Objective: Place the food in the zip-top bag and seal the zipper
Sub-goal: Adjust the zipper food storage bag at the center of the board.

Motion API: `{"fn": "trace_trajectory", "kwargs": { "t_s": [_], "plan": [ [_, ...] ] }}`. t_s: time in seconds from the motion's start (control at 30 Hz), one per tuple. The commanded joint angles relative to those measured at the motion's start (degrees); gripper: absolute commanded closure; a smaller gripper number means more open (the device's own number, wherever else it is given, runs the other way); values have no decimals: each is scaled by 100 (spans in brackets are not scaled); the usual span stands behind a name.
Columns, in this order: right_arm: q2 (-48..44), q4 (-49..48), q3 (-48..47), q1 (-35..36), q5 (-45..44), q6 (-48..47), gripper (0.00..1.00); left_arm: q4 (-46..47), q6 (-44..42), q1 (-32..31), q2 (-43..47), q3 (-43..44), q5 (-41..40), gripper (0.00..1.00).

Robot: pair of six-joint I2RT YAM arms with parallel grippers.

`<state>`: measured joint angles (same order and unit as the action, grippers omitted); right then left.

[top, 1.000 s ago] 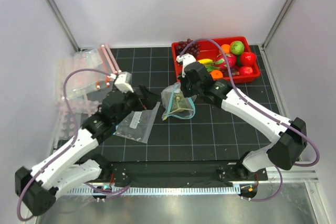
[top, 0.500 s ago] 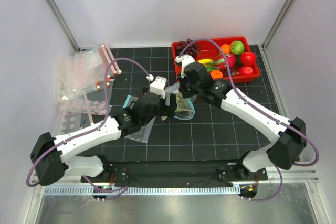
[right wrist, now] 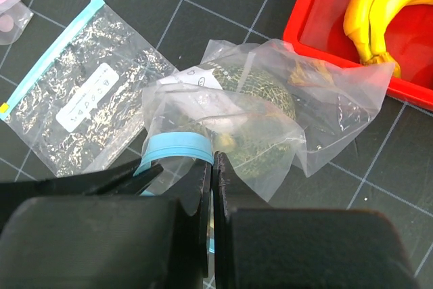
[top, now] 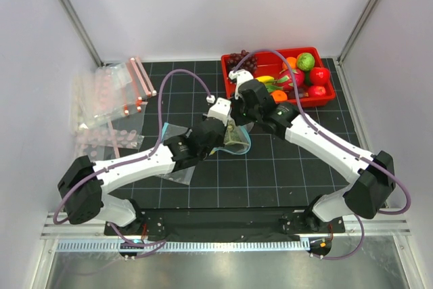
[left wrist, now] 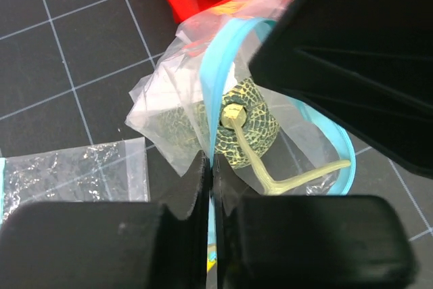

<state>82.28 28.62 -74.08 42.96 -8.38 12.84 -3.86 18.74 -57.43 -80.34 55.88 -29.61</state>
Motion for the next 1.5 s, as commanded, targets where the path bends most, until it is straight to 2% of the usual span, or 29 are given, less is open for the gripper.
{"fn": "trace_trajectory", "kwargs": {
  "t_s": [0.0,0.03,0.1,0.13,0.17,0.3,0.4,0.43,0.5,0.7,1.0,1.13,1.3,1.37,1.4,1.47],
  "plan": [
    [-89,-217,-27,81,100,-1,99,53,-161,-119,18,354,-317,100],
    [-89,-199,-27,81,91,-44,99,-44,-99,-119,53,406,-344,100],
    [-89,-190,-27,81,83,-62,92,-342,6,-128,202,459,-318,100],
    [-89,-199,-27,81,82,-80,86,-466,137,-128,255,537,-318,100],
    [-81,-190,-27,81,82,-89,70,-780,225,-111,368,582,-309,100],
    [-2,-199,-10,81,56,-89,46,-1581,586,99,527,854,-318,100],
    [200,-129,-71,81,12,-71,38,-1759,981,836,676,741,540,100],
    [270,-59,-106,81,-5,-63,37,-1741,1095,1117,712,645,1301,100],
    [472,-6,-194,90,-14,-19,36,-1583,1333,1637,826,433,1711,100],
    [842,82,-326,230,109,78,34,-1574,1474,1831,984,257,1449,100],
    [807,223,-361,503,-14,368,32,-1636,1597,2104,897,222,1186,100],
    [833,249,-326,652,-163,666,40,-1557,1668,2236,1107,64,1010,100],
    [930,275,-326,924,-471,834,46,-1574,1677,2271,1257,-15,834,100],
    [1009,302,-361,1039,-594,860,55,-1583,1685,2271,1248,-15,834,100],
    [1044,337,-387,1056,-629,869,65,-1583,1685,2271,1240,-15,834,100],
    [1114,416,-466,1057,-682,869,76,-1592,1685,2271,1257,2,825,100]
  ]
}}
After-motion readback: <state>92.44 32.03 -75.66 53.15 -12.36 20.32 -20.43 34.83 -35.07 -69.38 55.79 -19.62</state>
